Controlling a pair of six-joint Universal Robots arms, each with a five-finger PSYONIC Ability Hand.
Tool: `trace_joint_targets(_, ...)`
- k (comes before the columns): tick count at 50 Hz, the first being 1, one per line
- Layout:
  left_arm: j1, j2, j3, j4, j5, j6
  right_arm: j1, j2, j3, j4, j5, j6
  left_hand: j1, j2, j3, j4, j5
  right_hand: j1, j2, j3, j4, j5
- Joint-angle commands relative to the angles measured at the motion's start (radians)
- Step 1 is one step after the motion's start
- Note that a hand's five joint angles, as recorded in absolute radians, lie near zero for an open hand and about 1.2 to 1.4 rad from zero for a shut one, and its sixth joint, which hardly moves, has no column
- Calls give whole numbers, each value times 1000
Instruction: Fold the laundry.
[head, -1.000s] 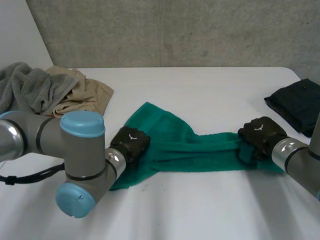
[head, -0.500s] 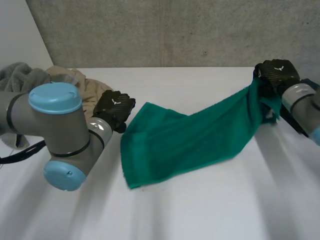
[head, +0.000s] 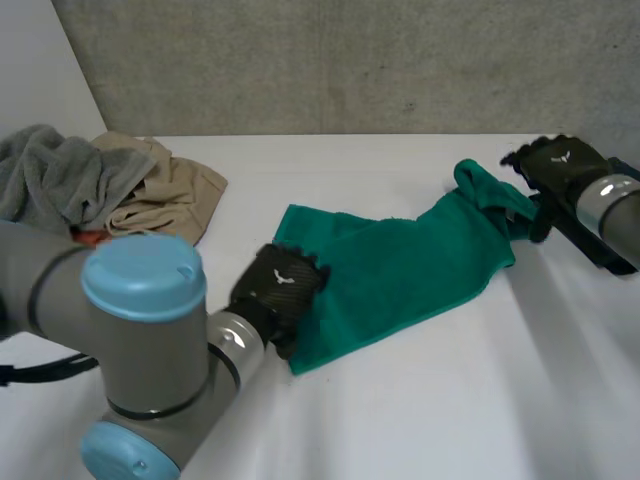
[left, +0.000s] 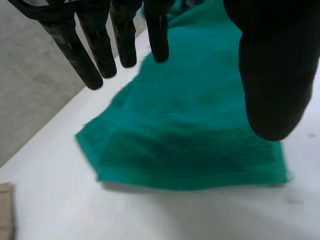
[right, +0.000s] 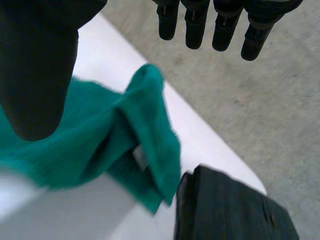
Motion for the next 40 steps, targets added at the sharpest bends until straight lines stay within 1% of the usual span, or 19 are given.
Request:
trace_joint_targets(1, -30, -107, 58, -32, 14, 28, -32, -94, 184, 30, -14, -57, 162, 164, 165, 164, 162, -45, -31, -31, -37, -47)
trace_joint_targets(6, -38, -148, 90, -30, 11, 45, -47, -122, 310, 1, -40, -48, 165, 167, 168, 167, 165, -45, -31, -31, -37, -47)
trace_joint_targets(10, -39, -174, 116, -19, 9, 48, -56, -126, 373, -45, -58, -47, 165, 167, 168, 167, 165, -45, -31, -31, -37, -47)
trace_joint_targets(14, -49, -205, 144, -24, 7, 46, -61, -128, 414, -88, -58, -47, 162, 164, 165, 164, 162, -45, -31, -31, -37, -47)
trace_joint_targets(20, -58, -248, 179, -28, -2, 51, -70, -130, 445, -113, -61, -47, 150, 153, 153, 153, 150, -45, -31, -31, -37, -47)
trace_joint_targets(24, -55, -269, 211, -42, -23, 61, -73, -128, 457, -117, -61, -47, 153, 156, 156, 156, 153, -45, -31, -31, -37, -47)
trace_joint_targets(29, -58, -303, 262, -91, -61, 98, -79, -139, 468, -119, -63, -47, 162, 164, 165, 164, 162, -45, -31, -31, -37, -47)
trace_joint_targets(33, -53, -329, 305, -119, -94, 109, -79, -149, 474, -125, -67, -47, 223, 226, 226, 226, 223, -45, -31, -31, -37, -47)
trace_joint_targets(40, -49, -358, 353, -140, -111, 115, -79, -169, 489, -136, -67, -47, 235, 238, 238, 238, 235, -45, -31, -31, -37, -47)
